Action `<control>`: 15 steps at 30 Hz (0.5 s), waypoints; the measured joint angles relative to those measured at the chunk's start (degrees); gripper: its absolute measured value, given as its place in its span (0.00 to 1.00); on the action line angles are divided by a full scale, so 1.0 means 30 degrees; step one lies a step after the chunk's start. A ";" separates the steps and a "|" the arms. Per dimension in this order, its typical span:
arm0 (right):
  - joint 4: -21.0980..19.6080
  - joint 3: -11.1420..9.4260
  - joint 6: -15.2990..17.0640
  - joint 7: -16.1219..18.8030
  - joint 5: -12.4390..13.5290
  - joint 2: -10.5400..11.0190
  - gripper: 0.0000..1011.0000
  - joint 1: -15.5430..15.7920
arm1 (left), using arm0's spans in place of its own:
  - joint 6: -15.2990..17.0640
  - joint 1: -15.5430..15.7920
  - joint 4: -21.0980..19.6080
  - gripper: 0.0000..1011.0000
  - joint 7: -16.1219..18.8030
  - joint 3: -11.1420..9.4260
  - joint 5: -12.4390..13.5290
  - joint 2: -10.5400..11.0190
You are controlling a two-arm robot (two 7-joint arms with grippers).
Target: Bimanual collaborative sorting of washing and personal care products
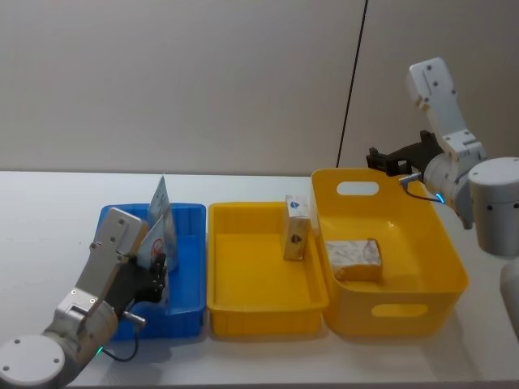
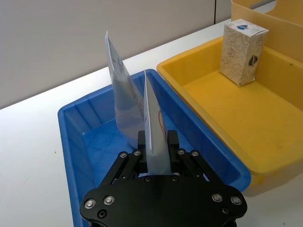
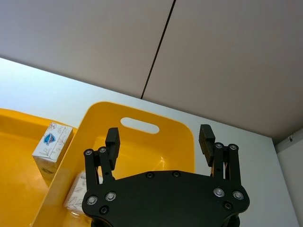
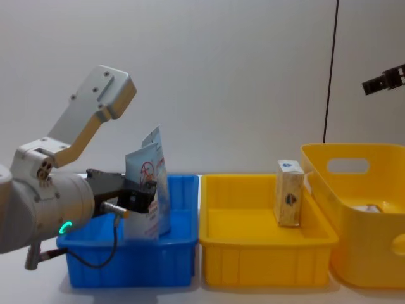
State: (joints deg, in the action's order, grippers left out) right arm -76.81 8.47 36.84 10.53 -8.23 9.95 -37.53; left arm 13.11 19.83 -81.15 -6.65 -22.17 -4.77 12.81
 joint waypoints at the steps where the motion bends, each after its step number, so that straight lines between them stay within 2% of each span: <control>1: 0.0000 -0.0002 -0.0001 0.0000 0.0000 0.0000 0.99 0.0001 | 0.0006 0.0030 0.0000 0.21 -0.0022 0.0001 0.0010 0.0007; 8: 0.0000 -0.0001 0.0000 0.0001 0.0000 0.0000 0.99 0.0000 | -0.0032 0.0531 -0.0256 0.21 -0.0377 0.0002 0.0191 0.0203; 15: 0.0000 -0.0002 0.0000 0.0001 0.0000 0.0000 0.99 0.0001 | 0.0304 0.1605 -0.1048 0.21 -0.1436 0.0080 0.0212 0.0610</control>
State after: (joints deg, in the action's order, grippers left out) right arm -76.80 8.46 36.85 10.54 -8.23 9.95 -37.52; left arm 14.02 24.64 -84.29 -10.96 -21.93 -4.13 14.64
